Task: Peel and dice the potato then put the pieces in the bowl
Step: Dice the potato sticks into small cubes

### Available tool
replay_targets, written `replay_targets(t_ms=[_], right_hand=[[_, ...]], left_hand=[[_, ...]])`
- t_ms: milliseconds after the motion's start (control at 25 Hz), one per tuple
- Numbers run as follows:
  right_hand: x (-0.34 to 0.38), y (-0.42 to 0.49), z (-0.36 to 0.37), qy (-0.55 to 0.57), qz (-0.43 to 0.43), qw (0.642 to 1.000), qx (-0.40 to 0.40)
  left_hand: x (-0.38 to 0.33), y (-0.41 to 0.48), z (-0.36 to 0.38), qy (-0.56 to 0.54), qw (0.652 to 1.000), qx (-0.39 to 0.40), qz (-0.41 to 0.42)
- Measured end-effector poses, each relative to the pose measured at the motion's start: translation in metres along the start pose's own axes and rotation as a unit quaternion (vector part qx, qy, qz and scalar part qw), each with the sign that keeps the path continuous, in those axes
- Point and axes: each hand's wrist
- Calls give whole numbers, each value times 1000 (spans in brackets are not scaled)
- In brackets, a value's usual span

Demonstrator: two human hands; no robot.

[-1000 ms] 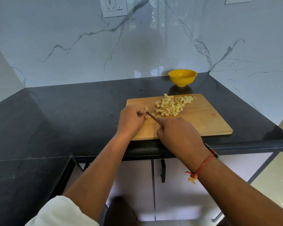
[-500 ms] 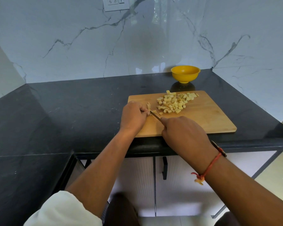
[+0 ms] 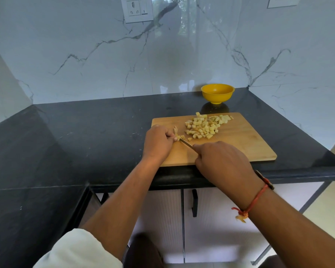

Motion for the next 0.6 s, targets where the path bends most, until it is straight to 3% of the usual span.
replay_targets(t_ms=[320,600], right_hand=[[-3,-10,-4,27,15,997,-76],[-2,-3,3,62,4,997,-52]], left_hand=[[-1,-4,-1,13,1000,-7,13],[-5,-8,-8,24,999,41,27]])
Point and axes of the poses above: each hand's wrist, its own y-axis towards the middle knuckle, its own z-axis out of the palm, x = y × z, and after that the axes turned 7 degrees about -y, right-handed
